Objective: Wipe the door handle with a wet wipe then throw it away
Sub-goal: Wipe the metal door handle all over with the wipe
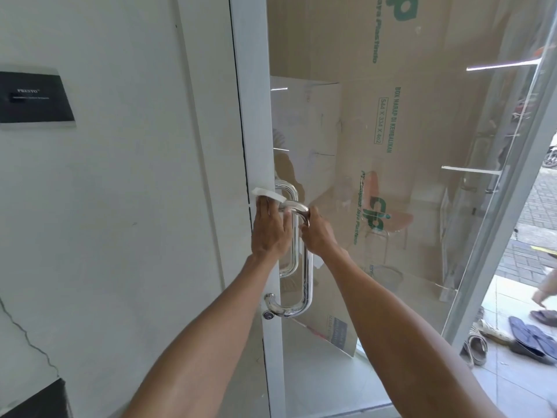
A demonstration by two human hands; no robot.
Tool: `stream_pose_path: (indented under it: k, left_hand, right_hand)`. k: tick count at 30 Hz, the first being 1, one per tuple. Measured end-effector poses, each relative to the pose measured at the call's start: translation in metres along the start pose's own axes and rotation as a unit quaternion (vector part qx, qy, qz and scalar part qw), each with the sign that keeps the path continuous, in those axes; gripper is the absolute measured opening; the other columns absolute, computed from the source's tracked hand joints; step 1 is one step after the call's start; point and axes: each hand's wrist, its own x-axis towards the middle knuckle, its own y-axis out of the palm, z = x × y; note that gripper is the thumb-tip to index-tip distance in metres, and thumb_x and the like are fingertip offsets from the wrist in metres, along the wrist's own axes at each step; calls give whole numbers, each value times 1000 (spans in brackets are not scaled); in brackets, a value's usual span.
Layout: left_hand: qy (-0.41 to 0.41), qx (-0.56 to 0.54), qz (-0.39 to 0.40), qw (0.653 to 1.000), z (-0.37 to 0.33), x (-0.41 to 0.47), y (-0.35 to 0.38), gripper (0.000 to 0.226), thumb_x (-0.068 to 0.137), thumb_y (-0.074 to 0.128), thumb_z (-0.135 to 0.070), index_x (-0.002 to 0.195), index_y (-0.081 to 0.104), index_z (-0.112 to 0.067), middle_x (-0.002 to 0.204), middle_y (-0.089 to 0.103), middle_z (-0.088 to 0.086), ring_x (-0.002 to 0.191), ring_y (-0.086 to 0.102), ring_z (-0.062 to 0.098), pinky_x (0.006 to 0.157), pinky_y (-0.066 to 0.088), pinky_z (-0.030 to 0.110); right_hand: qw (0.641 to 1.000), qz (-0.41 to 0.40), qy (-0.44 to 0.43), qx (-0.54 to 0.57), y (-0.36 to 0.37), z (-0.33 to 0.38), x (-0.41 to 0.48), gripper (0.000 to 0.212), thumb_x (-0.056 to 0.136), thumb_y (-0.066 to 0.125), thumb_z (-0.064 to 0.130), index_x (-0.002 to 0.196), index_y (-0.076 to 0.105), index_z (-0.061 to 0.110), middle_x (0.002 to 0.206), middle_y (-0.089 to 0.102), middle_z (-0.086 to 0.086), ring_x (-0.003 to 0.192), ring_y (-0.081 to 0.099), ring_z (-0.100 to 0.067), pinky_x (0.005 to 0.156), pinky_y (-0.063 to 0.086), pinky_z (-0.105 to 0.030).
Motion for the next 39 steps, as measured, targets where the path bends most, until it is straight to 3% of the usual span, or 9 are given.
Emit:
stream_pose_path:
  k: [3,10,13,16,19,23,30,35,39]
  left_hand:
    - [39,16,25,999,9,10,-9,46,96,39,-28,136,40,-5,146,37,14,138,32,31,108,38,47]
    - [301,182,141,926,11,-4,-4,61,94,35,-29,148,24,-5,157,23,14,149,11,21,122,10,38]
    - [252,181,138,941,11,2,-6,67,90,43,-21,149,18,-3,159,17,13,149,8,20,122,4,33]
    - [202,167,109,959,3,8,-8,67,83,47,-18,145,28,-1,154,29,15,146,19,25,121,15,39]
    - [238,159,98,953,-1,16,-11,56,74,50,-20,129,48,-7,135,50,13,132,40,29,115,28,39]
    - [275,175,129,937,4,28,-22,57,69,52,-25,125,50,-16,128,56,5,120,49,26,104,39,39]
    - [287,239,215,902,-3,30,-22,70,70,58,-25,138,41,-30,148,37,1,137,33,24,112,25,46]
    - [312,47,202,927,-2,31,-27,57,66,59,-11,123,59,-18,130,58,-2,124,49,20,107,36,44]
    - [175,-116,154,966,8,30,-37,50,71,58,-10,120,60,-16,113,68,9,103,66,23,94,52,32]
  right_hand:
    - [1000,-8,-10,-5,0,-2,2,17,92,52,9,107,45,7,103,63,-16,92,59,-37,68,39,-34]
    - [999,-10,-23,-23,1,-3,1,32,90,54,10,121,46,7,110,63,-15,97,61,-38,77,50,-43]
    - [1000,-11,-21,-6,1,-3,3,27,92,52,9,118,47,6,110,64,-15,99,60,-38,78,48,-41]
    - [1000,-5,-18,9,1,-4,4,24,92,51,7,116,47,6,117,65,-11,105,60,-36,82,48,-42]
    - [999,-8,-11,34,0,-7,4,31,92,53,6,122,45,7,117,64,-12,106,59,-35,84,47,-40]
    - [995,-36,-22,93,1,-11,-1,58,85,60,5,136,32,4,124,57,-15,111,56,-34,88,46,-42]
    - [914,-364,-88,159,-3,7,-12,36,86,45,0,117,57,12,106,65,-5,93,58,-14,82,48,-29]
    - [947,-247,-177,106,-15,6,-6,19,96,54,13,103,71,13,95,75,-1,81,68,-14,76,49,-17]
    - [954,-226,-178,84,-11,-6,-13,19,96,57,20,103,73,12,92,76,-1,75,69,-12,73,57,-31]
